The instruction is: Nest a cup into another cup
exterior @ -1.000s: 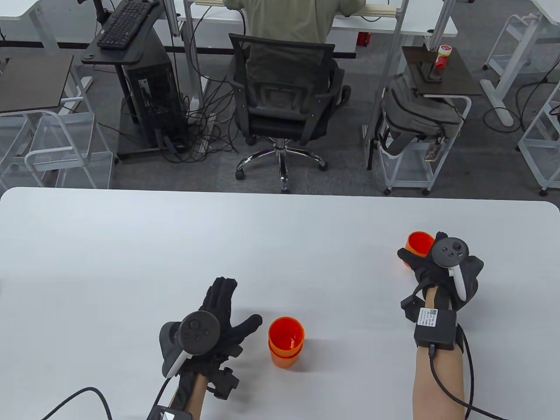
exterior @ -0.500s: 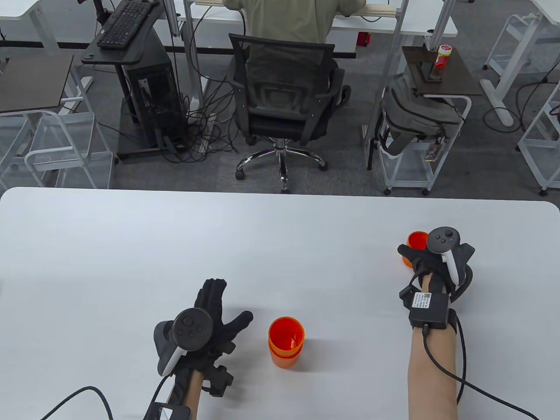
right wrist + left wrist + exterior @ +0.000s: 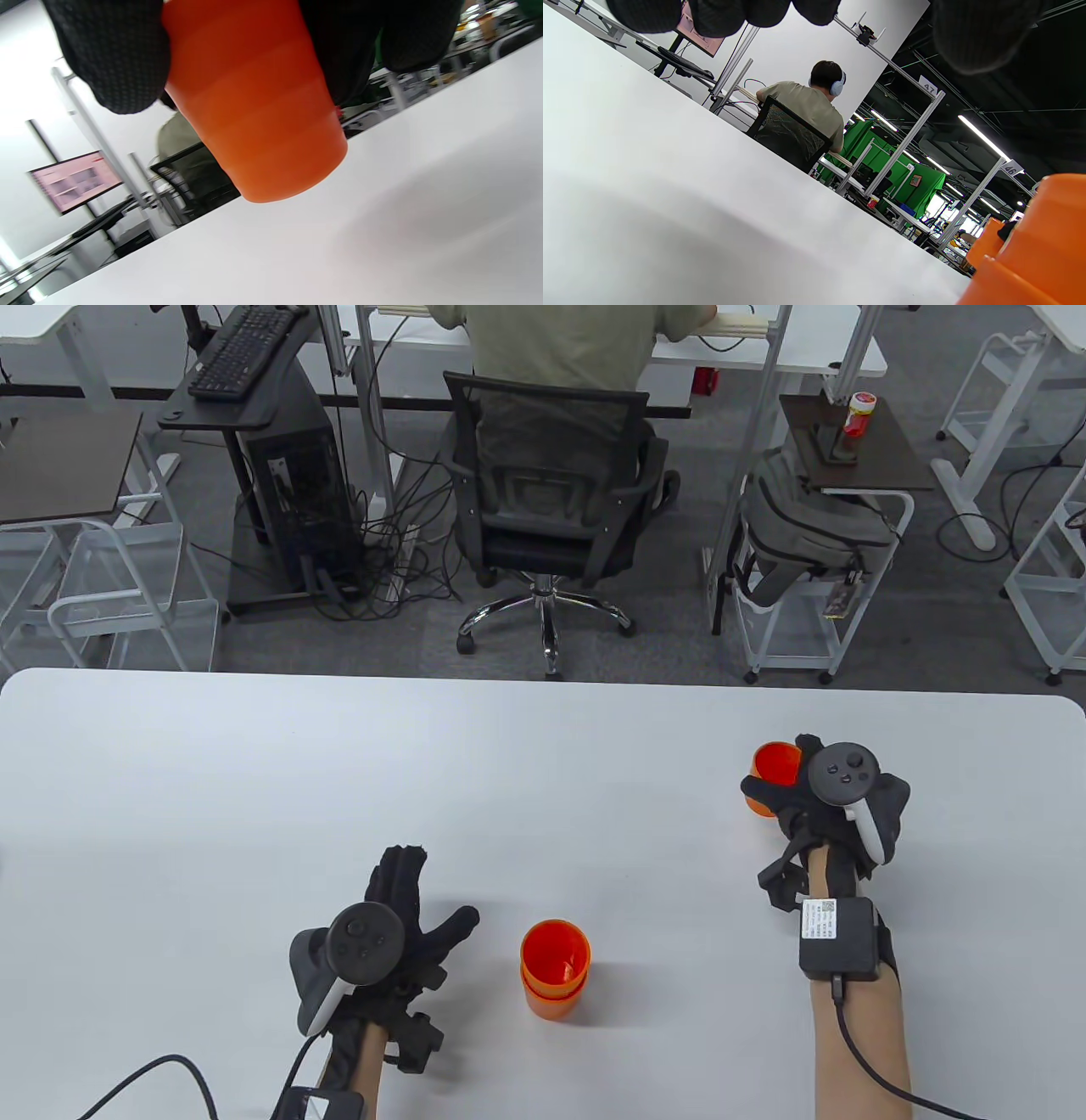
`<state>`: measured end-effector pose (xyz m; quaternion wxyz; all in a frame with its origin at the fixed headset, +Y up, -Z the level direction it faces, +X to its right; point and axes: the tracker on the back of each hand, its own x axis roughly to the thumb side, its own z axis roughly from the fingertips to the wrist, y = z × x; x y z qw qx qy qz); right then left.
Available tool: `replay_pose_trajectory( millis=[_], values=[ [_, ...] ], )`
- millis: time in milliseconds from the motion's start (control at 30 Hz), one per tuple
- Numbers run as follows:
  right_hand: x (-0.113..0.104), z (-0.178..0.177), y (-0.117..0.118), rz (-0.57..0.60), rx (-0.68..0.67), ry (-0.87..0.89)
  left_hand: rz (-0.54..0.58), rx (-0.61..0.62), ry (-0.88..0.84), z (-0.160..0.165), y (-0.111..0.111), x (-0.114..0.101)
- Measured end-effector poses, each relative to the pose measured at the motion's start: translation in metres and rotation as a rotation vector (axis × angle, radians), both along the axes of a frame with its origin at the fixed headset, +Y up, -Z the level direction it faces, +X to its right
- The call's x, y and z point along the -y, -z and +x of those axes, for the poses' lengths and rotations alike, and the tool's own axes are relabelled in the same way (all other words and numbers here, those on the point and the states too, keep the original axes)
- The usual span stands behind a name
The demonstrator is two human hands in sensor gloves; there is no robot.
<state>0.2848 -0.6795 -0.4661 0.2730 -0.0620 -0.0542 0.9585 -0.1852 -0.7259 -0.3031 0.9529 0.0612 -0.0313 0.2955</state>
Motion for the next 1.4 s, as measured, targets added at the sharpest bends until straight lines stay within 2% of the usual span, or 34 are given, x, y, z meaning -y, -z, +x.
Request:
replay_pose_trajectory(
  millis=[167, 200, 300, 467, 600, 867, 1200, 1400],
  values=[
    [-0.032, -0.057, -0.037, 0.070, -0.239, -0.001, -0.017, 0.006, -0.007, -0.001, 0.001, 0.002],
    [-0.040, -0.075, -0.051, 0.090, -0.321, 0.011, -0.018, 0.006, 0.002, -0.001, 0.001, 0.002],
    [-0.050, -0.106, -0.076, 0.099, -0.458, 0.043, -0.015, 0.007, 0.013, 0.000, 0.001, 0.001],
    [-0.056, -0.153, -0.125, 0.132, -0.667, 0.101, -0.005, 0.012, 0.008, -0.001, 0.001, 0.000],
    [-0.052, -0.177, -0.153, 0.141, -0.765, 0.069, 0.001, 0.017, -0.005, -0.002, 0.001, -0.001],
    [-0.033, -0.194, -0.166, 0.094, -0.802, -0.026, 0.014, 0.026, -0.024, -0.002, 0.000, -0.001],
    [-0.011, -0.195, -0.164, 0.028, -0.812, -0.042, 0.014, 0.033, -0.029, -0.001, -0.001, -0.002],
    [-0.006, -0.192, -0.163, 0.017, -0.809, -0.021, 0.020, 0.030, -0.018, -0.001, -0.001, -0.002]
  ],
)
